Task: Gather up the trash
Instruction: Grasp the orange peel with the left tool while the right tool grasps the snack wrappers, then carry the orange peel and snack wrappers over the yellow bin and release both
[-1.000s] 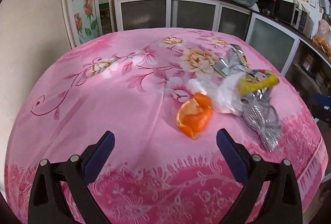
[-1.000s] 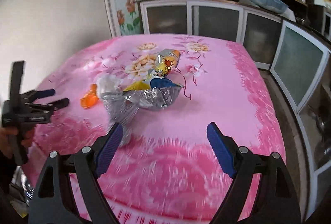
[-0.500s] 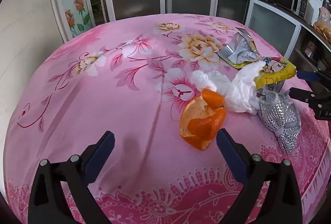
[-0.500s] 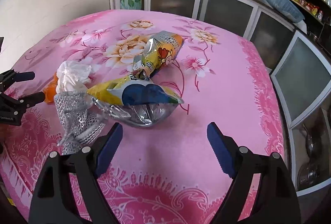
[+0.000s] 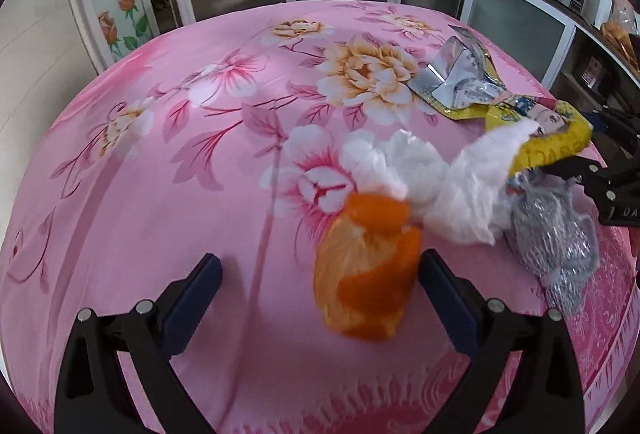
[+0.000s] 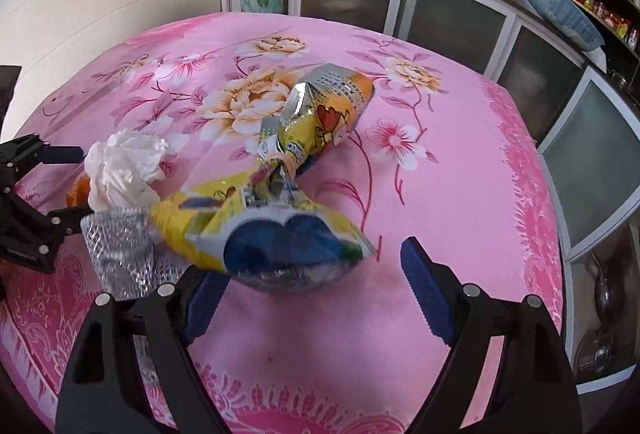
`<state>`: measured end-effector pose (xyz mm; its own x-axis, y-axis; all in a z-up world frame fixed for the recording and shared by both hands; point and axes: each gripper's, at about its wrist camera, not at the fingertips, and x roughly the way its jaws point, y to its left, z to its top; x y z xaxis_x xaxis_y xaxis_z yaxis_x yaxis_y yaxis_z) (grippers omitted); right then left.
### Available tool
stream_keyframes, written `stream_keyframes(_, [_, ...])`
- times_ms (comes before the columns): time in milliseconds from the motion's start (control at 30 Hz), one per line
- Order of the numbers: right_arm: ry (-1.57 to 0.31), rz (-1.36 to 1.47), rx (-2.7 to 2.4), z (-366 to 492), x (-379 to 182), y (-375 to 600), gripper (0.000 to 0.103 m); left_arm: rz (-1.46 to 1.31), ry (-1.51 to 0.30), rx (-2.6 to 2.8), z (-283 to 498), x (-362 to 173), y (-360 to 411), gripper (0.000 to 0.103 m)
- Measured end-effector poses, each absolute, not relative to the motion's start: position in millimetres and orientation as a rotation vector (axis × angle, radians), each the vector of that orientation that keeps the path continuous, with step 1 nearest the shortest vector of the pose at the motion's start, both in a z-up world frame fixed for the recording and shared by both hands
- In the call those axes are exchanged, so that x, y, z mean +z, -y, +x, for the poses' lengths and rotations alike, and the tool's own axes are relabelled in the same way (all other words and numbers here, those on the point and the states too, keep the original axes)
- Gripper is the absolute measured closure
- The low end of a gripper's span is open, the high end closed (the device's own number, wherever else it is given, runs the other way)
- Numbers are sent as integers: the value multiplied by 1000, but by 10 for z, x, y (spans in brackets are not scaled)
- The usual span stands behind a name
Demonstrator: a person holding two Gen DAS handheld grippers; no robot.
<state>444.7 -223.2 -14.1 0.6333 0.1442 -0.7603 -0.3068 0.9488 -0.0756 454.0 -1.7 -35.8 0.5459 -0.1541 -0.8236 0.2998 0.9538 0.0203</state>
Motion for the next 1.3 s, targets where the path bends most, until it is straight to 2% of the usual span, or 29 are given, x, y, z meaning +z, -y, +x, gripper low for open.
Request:
stream_keyframes(67, [-853,-203,260,4478,-160,2213,30,160,-960,-269,4590,-372,22,9])
stream_keyframes(100, [-864,-201,264,4493,-172,2204,45,160,-956,-267,4602,-369,27,11])
stream_keyframes(133, [-873,-206,263,4504,-183,2194,67,164,-944,-269,4596,-354,38,26])
stream_keyframes(167, [-876,-210,258,4504,-185,2193,71,172,-936,-269,4589,-341,49,47])
stream_keyframes(200, [-875,-205,260,4497,-186,2193,75,185,-927,-261,4580,-324,53,54])
stream_keyframes(233, [-876,-193,265,4493,-185,2200,82,206,-919,-246,4576,-314,57,69])
stream_keyframes(267, [-875,-172,274,4487,-174,2214,85,209,-915,-246,4582,-296,45,82])
stream_keyframes(333, [-860,-145,273,4461,-138,2235,93,188,-911,-254,4558,-248,-7,87])
stream_keyframes(433, [-837,-156,249,4414,-89,2215,97,179,-909,-257,4511,-201,-47,91])
stream_keyframes(867, [-765,-84,240,4011,258,2349,97,115,-846,-291,4135,92,-164,92])
stream_keyframes(1300, [-682,62,151,2627,532,3005,97,59,-754,-364,3331,279,40,92])
